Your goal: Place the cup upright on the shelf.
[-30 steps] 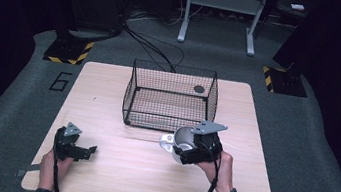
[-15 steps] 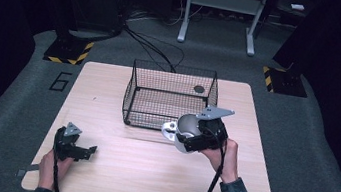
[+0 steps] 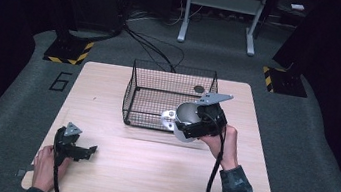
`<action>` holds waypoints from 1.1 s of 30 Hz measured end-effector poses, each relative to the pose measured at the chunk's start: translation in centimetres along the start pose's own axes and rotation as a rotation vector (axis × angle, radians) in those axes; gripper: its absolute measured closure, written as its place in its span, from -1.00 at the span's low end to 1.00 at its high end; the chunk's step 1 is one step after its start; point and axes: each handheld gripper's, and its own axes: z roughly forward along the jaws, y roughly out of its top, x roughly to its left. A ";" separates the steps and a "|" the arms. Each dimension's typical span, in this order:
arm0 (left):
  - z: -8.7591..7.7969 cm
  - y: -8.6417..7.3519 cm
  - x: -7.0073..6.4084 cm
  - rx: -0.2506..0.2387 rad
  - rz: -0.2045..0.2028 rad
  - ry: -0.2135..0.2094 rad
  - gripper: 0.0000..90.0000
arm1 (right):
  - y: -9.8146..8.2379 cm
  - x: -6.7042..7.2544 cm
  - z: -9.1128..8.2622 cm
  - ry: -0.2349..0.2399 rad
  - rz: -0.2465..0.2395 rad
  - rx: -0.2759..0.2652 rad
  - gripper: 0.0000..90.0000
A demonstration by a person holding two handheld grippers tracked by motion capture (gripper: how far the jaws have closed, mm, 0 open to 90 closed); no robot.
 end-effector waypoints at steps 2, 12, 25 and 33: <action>0.0 0.0 0.0 0.000 0.000 0.000 -1.00 | 0.2 -0.2 0.0 0.000 0.004 0.002 -0.87; 0.0 0.0 0.0 0.001 0.000 0.000 -1.00 | 1.5 -1.3 -0.3 -0.014 0.015 -0.017 -0.87; 0.0 0.0 0.0 -0.003 0.000 0.001 -1.00 | 3.3 -2.4 0.8 -0.025 0.017 -0.010 -0.87; 0.0 0.0 0.0 -0.003 0.000 0.001 -1.00 | 4.2 -3.3 2.1 -0.028 0.030 0.008 -0.87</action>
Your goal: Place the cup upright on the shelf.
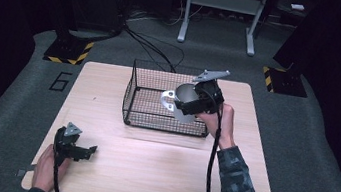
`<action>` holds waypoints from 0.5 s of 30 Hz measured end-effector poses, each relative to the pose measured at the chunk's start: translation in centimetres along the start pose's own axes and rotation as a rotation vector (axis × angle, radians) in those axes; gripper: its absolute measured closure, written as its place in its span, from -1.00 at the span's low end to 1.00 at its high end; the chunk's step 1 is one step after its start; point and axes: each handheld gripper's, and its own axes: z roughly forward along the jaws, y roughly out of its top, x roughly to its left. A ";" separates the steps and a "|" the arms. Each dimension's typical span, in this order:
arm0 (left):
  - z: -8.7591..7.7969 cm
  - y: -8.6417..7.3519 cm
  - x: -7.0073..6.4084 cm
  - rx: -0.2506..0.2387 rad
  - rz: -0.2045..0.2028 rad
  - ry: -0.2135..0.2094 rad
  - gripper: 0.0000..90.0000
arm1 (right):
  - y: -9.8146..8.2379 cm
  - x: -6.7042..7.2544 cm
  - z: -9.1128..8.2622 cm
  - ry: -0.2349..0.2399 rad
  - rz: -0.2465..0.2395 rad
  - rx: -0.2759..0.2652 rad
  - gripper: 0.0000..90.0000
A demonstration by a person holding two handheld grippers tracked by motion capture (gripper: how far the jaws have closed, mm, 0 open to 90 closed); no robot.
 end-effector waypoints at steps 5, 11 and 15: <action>0.0 0.0 0.0 0.000 -0.001 -0.001 -1.00 | 0.4 -0.4 0.9 -0.007 0.003 0.010 -0.87; 0.0 0.0 0.0 0.000 0.000 -0.001 -1.00 | 0.8 -1.0 1.8 -0.017 0.000 0.020 -0.87; 0.0 0.0 0.0 -0.001 -0.001 -0.002 -1.00 | 1.0 -1.3 2.4 -0.030 0.010 0.028 -0.87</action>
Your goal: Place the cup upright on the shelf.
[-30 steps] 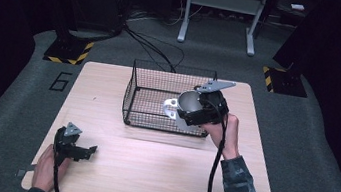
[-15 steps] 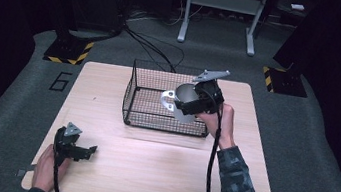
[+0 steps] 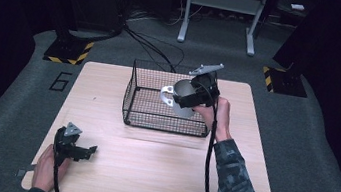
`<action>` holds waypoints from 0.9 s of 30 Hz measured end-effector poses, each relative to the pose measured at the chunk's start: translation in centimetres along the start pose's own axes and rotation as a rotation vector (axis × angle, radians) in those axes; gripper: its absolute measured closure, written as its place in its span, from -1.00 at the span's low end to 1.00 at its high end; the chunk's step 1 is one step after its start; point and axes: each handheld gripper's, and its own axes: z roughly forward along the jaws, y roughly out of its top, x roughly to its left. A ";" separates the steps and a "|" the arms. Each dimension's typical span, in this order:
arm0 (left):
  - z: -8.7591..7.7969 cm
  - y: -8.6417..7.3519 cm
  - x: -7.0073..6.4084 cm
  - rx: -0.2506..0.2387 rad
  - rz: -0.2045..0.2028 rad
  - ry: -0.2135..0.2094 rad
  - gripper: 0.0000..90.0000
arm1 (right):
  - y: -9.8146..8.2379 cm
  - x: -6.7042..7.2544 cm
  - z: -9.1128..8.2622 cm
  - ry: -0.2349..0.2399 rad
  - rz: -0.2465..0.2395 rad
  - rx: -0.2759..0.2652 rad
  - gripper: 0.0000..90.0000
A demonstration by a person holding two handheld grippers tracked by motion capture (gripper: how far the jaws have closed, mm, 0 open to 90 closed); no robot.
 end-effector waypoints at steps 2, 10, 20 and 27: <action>0.0 0.0 0.0 0.002 -0.001 -0.001 -1.00 | 0.1 -0.2 0.3 -0.002 0.000 0.009 -0.87; 0.0 0.0 0.0 0.000 0.001 0.000 -1.00 | 0.3 -1.1 1.6 -0.013 0.022 0.034 -0.87; 0.1 0.0 0.0 -0.011 -0.001 0.005 -1.00 | 0.3 -1.9 3.3 -0.029 0.056 0.068 -0.87; 0.1 0.0 0.0 -0.011 -0.002 0.005 -1.00 | 0.0 -2.6 4.3 -0.037 0.086 0.083 -0.87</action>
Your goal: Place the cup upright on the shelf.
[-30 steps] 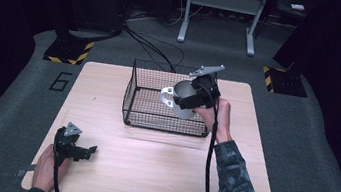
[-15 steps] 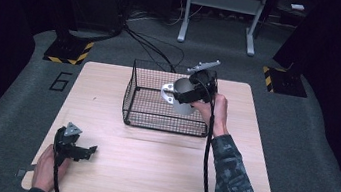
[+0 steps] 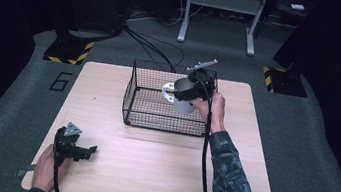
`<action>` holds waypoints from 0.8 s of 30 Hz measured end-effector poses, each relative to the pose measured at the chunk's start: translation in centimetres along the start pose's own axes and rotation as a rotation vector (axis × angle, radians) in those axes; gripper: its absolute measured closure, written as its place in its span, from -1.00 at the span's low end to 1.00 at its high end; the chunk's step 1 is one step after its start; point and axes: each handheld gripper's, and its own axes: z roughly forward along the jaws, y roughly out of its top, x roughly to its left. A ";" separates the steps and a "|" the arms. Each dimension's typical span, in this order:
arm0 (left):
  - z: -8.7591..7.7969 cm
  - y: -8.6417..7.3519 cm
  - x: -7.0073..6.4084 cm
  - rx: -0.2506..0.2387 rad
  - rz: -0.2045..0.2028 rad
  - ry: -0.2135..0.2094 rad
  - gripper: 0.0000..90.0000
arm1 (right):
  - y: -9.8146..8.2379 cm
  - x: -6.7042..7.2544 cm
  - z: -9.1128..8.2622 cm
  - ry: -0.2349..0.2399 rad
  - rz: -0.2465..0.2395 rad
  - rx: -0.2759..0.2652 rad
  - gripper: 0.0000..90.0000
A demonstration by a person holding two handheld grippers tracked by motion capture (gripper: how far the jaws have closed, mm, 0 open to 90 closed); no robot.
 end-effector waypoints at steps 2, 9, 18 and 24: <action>0.0 0.0 0.0 0.000 0.000 0.000 -1.00 | 0.0 -0.2 0.3 0.001 0.004 0.009 -0.87; 0.0 0.0 0.0 0.001 0.000 0.000 -1.00 | -0.2 -0.7 1.4 -0.003 0.027 0.023 -0.87; -0.1 0.0 0.0 0.012 0.003 -0.005 -1.00 | -0.6 -1.3 2.7 -0.003 0.057 0.050 -0.87; -0.1 0.0 0.0 0.011 0.003 -0.005 -1.00 | -0.8 -1.4 3.5 -0.001 0.066 0.064 -0.87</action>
